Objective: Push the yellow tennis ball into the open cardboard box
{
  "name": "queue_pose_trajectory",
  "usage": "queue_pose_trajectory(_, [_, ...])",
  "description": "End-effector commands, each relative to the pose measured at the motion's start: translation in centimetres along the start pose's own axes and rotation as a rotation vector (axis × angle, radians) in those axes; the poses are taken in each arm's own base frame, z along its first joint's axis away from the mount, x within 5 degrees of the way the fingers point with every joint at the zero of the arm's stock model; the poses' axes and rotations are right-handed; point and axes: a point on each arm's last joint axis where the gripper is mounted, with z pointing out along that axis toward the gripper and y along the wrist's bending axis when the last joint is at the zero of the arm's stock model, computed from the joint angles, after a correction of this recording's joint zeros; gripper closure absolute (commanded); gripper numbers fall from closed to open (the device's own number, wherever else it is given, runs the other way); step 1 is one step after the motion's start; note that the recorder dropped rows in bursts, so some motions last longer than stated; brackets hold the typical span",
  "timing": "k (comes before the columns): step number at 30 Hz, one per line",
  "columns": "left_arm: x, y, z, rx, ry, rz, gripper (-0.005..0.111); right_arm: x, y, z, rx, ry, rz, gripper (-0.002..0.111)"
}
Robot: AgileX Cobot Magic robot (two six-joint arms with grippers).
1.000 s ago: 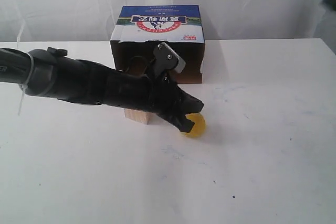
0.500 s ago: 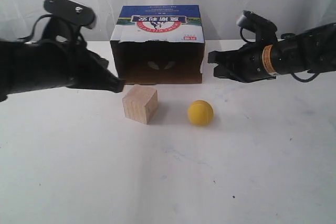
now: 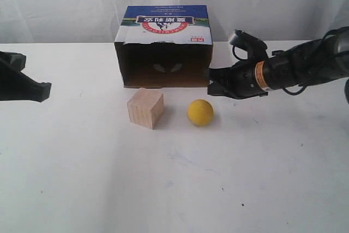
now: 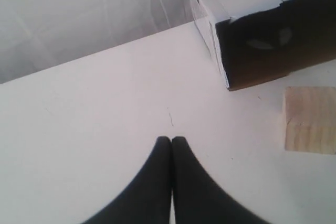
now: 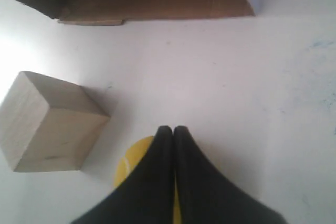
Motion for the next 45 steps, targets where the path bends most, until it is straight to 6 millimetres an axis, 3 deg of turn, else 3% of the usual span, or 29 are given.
queue_pose_trajectory(1, [-0.3,0.9,-1.3,-0.024,-0.031,0.018,0.107,-0.5,3.0,0.6,-0.122,-0.015,-0.061,0.108])
queue_pose_trajectory(3, [-0.2,1.1,-1.4,-0.048,-0.027,0.03,0.107,0.2,4.5,1.4,-0.112,-0.003,-0.095,0.108])
queue_pose_trajectory(6, [-0.1,1.7,-1.4,-0.109,-0.007,0.037,0.107,0.5,4.6,2.8,0.066,-0.052,-0.102,0.108])
queue_pose_trajectory(11, [-0.4,2.1,-2.2,-0.117,-0.035,0.034,0.107,2.2,4.1,4.7,-0.011,0.04,-0.08,0.108])
queue_pose_trajectory(21, [-0.8,2.8,-3.5,-0.126,-0.081,0.021,0.107,2.5,3.8,5.0,-0.001,0.046,-0.049,0.108])
queue_pose_trajectory(28, [0.0,3.9,-4.0,-0.222,-0.049,0.012,0.107,2.1,3.2,5.0,0.069,0.014,-0.046,0.108])
queue_pose_trajectory(45, [5.5,1.6,-7.3,0.2,-0.23,0.011,0.107,0.0,3.4,4.8,0.113,-0.065,-0.074,0.108])
